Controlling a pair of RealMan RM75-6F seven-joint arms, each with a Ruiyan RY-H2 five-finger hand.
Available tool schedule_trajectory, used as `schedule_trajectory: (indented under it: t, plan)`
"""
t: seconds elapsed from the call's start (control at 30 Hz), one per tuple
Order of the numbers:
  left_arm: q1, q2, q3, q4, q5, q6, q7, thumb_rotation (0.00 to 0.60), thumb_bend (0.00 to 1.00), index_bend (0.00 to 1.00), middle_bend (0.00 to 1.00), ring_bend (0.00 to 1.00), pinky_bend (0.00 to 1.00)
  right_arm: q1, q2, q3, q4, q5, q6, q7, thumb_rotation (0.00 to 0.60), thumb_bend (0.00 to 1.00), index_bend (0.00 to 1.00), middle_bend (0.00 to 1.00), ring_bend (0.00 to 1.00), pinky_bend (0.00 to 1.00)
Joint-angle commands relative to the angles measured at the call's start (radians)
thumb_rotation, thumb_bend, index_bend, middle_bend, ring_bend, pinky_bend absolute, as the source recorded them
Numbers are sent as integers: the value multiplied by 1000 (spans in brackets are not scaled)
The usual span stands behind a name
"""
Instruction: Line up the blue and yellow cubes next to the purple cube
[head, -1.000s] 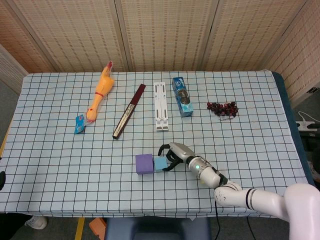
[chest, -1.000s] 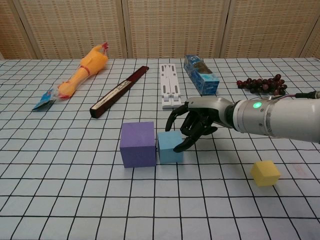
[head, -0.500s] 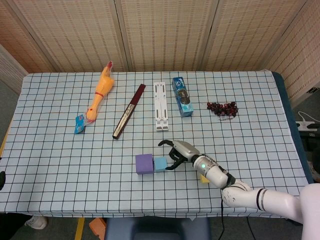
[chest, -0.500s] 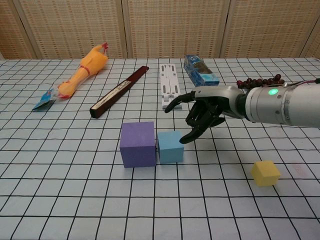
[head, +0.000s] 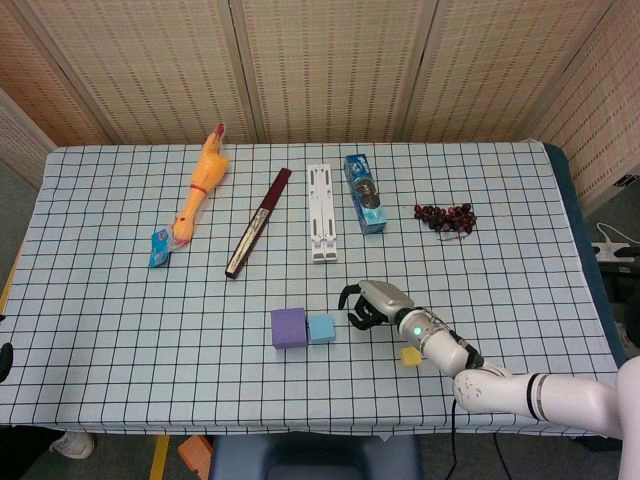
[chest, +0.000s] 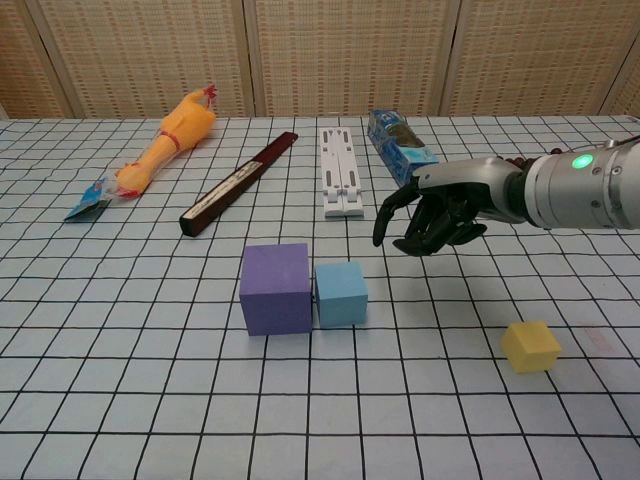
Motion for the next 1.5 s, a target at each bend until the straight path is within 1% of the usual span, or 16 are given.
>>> schedule_trajectory:
  t: [0.03, 0.2, 0.43, 0.53, 0.63, 0.7, 0.77, 0.87, 1.0, 1.07, 1.37, 1.5]
  plan:
    - [0, 1, 0, -1, 0, 0, -3, 600, 412, 358, 370, 296, 412, 20, 11, -11, -8, 28, -23, 0, 600, 537, 462, 881, 984, 1000]
    - [0, 1, 1, -1, 1, -1, -4, 600, 412, 358, 370, 296, 412, 45, 20, -35, -13, 60, -28, -11, 600, 593, 476, 884, 985, 1000]
    - [-1, 2, 1, -2, 0, -5, -7, 600, 413, 358, 370, 296, 413, 81, 40, -85, -34, 122, 10, -61, 600, 603, 475, 885, 986, 1000]
    - [-1, 2, 1, -4, 0, -4, -6, 600, 414, 357, 370, 295, 413, 102, 54, -99, -40, 152, -21, -64, 600, 614, 450, 885, 986, 1000]
    - [1, 2, 1, -4, 2, 1, -5, 600, 414, 357, 370, 296, 412, 121, 68, -106, -35, 171, -77, -49, 600, 645, 415, 886, 987, 1000]
    - [1, 2, 2, -4, 3, 1, -6, 600, 413, 357, 370, 296, 413, 133, 80, -106, -27, 182, -135, -25, 600, 664, 391, 890, 988, 1000]
    - [0, 3, 2, -3, 2, -1, -7, 600, 413, 356, 370, 296, 413, 144, 95, -101, -14, 188, -207, 7, 600, 678, 357, 894, 990, 1000]
    - [0, 3, 1, -3, -1, -3, -9, 600, 413, 357, 370, 296, 413, 153, 107, -97, 10, 179, -281, 43, 600, 683, 304, 898, 992, 1000]
    - [0, 3, 2, -4, 2, -3, -7, 600, 415, 357, 370, 296, 413, 151, 102, -86, 35, 157, -339, 88, 600, 683, 239, 902, 995, 1000]
    - [0, 3, 2, -4, 3, -3, -5, 600, 415, 356, 370, 296, 413, 146, 97, -72, 52, 145, -380, 117, 600, 683, 216, 903, 995, 1000]
    - [0, 4, 1, -4, 0, -4, -9, 600, 416, 356, 370, 296, 413, 84, 65, 24, 109, 61, -513, 199, 600, 683, 200, 907, 1000, 1000]
    - [0, 4, 2, -4, 2, -3, -9, 600, 415, 356, 371, 296, 413, 61, 49, 53, 125, 24, -535, 214, 600, 683, 201, 908, 1000, 1000]
